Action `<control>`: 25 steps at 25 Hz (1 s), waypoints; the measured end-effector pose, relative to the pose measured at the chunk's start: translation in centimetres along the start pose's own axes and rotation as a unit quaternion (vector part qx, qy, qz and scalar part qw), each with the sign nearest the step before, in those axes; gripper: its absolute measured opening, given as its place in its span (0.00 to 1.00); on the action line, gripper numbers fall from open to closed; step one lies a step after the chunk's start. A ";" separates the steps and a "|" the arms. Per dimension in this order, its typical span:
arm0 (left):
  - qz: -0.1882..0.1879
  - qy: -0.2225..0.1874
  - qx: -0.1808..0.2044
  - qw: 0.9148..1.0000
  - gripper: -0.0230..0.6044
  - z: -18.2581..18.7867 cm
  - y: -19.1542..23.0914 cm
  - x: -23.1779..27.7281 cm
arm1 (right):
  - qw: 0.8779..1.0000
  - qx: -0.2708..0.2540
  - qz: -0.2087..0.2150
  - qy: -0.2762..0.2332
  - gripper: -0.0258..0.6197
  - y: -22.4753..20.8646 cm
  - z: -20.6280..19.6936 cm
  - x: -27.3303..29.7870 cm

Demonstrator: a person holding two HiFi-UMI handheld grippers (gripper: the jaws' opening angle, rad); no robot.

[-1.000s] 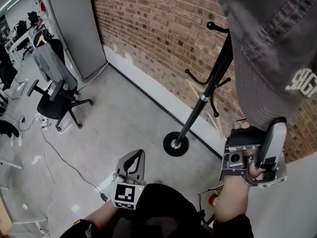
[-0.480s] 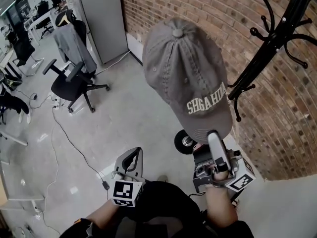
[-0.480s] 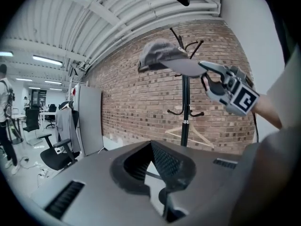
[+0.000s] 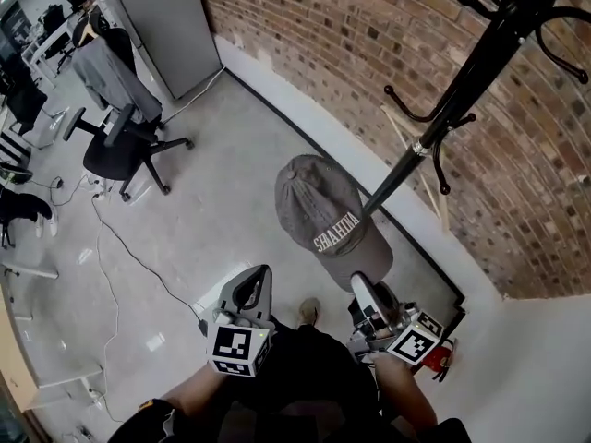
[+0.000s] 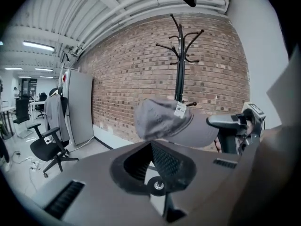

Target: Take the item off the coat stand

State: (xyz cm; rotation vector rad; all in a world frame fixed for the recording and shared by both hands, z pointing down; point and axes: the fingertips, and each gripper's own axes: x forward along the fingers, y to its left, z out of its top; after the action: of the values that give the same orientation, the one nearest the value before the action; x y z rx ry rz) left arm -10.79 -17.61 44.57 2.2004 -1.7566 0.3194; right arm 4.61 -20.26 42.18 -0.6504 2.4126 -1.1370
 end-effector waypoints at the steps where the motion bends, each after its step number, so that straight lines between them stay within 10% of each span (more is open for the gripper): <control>1: -0.006 0.004 0.003 1.000 0.08 -0.4 -0.5 0.6 | 1.000 -0.009 -0.016 0.012 0.09 -1.0 -0.8 -0.6; 14: -0.080 0.029 0.037 0.996 0.08 -1.4 -5.8 5.3 | 0.980 -0.118 -0.152 0.054 0.09 -4.9 -2.6 -4.8; 25: -0.082 0.036 0.049 0.995 0.08 -1.7 -6.3 5.7 | 0.969 -0.167 -0.166 0.075 0.09 -4.9 -3.0 -3.9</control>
State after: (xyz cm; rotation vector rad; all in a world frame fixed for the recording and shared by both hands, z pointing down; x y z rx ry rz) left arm -3.37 -20.88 47.56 2.3523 -1.5422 0.4487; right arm 7.37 -19.05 48.45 -1.1496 2.7263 -0.9300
